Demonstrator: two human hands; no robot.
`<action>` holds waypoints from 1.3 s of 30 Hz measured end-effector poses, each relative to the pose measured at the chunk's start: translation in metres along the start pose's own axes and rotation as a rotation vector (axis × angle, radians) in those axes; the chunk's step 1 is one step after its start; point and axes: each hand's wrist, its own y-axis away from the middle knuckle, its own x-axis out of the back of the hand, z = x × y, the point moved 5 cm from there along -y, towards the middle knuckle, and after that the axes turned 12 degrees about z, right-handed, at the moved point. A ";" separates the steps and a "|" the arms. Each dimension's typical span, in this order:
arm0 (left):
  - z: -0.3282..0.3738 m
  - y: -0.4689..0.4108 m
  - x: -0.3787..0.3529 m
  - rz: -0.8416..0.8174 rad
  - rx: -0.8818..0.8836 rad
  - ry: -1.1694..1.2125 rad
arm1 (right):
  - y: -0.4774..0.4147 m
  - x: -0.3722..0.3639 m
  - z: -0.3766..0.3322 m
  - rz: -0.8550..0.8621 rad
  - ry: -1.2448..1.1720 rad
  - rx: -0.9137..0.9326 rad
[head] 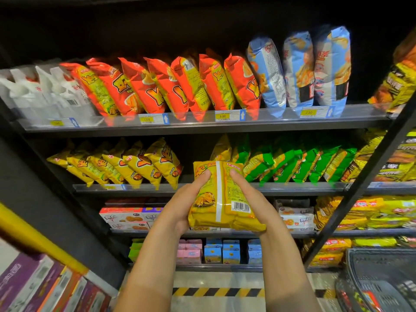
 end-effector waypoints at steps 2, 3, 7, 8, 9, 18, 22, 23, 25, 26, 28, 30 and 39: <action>-0.001 -0.003 0.003 0.016 -0.041 0.013 | 0.006 -0.003 0.003 -0.014 -0.092 -0.050; -0.001 -0.004 0.004 0.020 -0.065 0.029 | 0.009 -0.007 0.005 -0.028 -0.166 -0.091; -0.004 -0.007 0.009 0.085 -0.146 0.056 | 0.009 -0.006 0.015 -0.003 -0.296 -0.114; -0.002 -0.007 0.011 0.129 -0.197 0.014 | 0.008 -0.004 0.017 0.014 -0.294 -0.102; 0.002 -0.006 0.014 0.185 -0.280 -0.050 | 0.006 -0.001 0.019 0.038 -0.280 -0.078; -0.001 0.007 -0.016 0.131 -0.496 -0.332 | 0.001 -0.012 0.011 0.262 0.069 0.297; -0.007 0.001 -0.013 0.138 -0.417 -0.277 | -0.004 -0.015 0.015 0.162 0.089 0.241; -0.009 -0.003 -0.008 0.168 -0.408 -0.254 | -0.007 -0.015 0.016 0.156 0.094 0.227; -0.012 -0.010 0.003 0.224 -0.370 -0.195 | -0.009 -0.015 0.017 0.150 0.092 0.222; -0.015 -0.015 0.009 0.251 -0.338 -0.155 | -0.009 -0.014 0.018 0.155 0.087 0.228; -0.018 -0.026 0.020 0.283 -0.274 -0.052 | -0.010 -0.012 0.021 0.181 0.068 0.250; -0.022 -0.036 0.028 0.259 -0.226 0.033 | -0.012 -0.007 0.025 0.232 0.050 0.270; -0.020 -0.078 0.034 -0.037 -0.066 0.168 | -0.048 -0.019 0.027 0.188 0.035 0.151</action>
